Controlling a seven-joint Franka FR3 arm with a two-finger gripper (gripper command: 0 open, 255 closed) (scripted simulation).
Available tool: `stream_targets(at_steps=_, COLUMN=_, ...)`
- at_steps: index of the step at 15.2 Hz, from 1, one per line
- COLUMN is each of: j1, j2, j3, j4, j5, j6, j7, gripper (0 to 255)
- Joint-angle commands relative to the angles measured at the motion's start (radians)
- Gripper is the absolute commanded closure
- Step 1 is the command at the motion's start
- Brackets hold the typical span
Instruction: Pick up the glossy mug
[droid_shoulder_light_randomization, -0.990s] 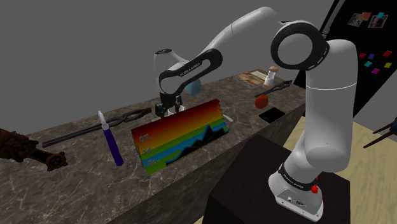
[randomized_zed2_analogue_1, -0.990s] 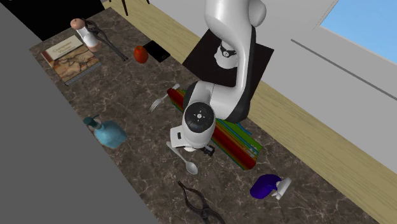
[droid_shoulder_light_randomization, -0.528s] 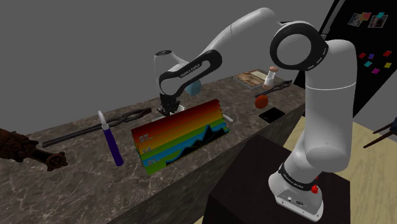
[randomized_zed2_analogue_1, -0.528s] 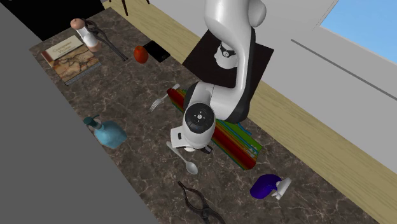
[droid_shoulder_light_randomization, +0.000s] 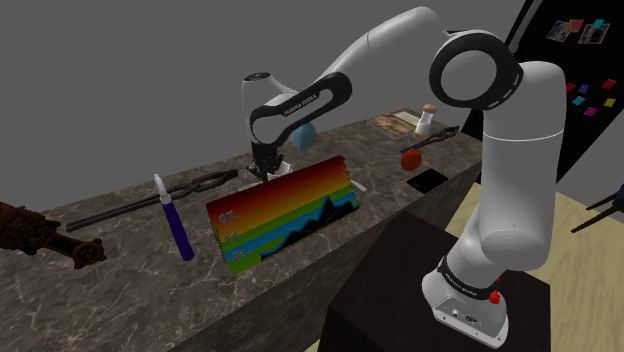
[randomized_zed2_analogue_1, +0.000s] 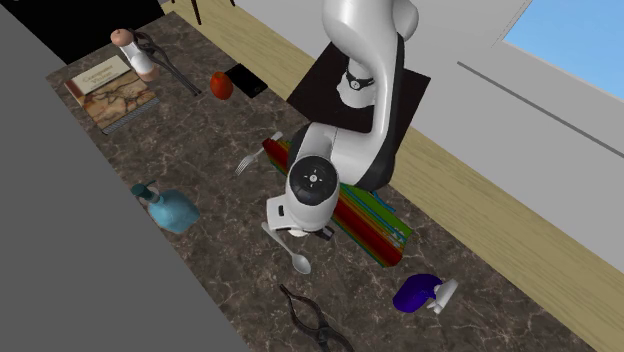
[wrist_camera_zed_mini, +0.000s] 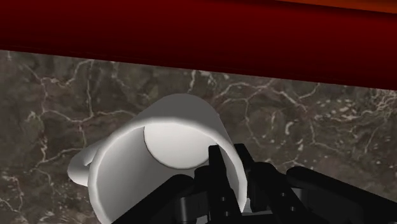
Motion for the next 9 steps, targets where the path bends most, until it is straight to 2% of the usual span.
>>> stream_targets(at_steps=1, j1=0.000, j2=-0.011, j3=0.002, j4=0.013, j5=0.003, j6=-0.024, j7=-0.001, gripper=255)
stream_targets(at_steps=9, j1=-0.002, j2=-0.061, j3=0.006, j4=0.053, j5=0.013, j6=-0.113, j7=-0.011, gripper=255)
